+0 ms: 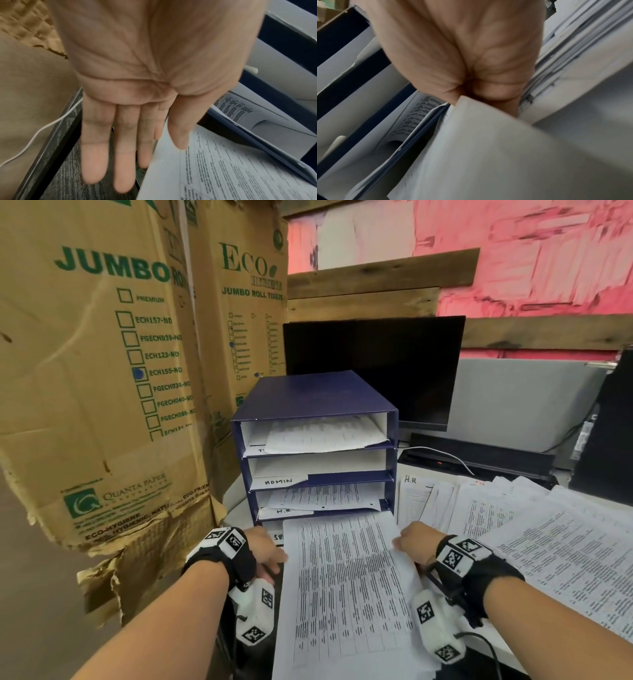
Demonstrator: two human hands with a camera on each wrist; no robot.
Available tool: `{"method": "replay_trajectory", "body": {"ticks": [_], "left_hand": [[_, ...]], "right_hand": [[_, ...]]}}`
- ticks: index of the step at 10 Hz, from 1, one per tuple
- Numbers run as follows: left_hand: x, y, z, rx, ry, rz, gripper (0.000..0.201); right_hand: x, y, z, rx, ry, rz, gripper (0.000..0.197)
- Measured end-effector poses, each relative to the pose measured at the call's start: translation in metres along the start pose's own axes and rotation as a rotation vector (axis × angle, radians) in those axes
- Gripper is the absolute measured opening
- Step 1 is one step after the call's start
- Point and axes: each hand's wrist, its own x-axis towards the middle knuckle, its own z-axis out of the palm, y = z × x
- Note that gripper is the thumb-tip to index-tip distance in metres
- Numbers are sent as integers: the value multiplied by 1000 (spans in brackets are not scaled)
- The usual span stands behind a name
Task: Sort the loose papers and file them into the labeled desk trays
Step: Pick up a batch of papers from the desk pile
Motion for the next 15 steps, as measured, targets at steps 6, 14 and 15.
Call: {"method": "replay_trajectory", "body": {"ticks": [6,14,15], "left_hand": [[17,-1,4,175,121,46,23],[17,7,6,-94,218,163,17],[15,11,11,-38,255,167,36]], "right_hand": [[21,0,11,615,23,1,23],[25,-1,10,881,-109,-77,30],[15,2,6,684,-267,-82,33]]}}
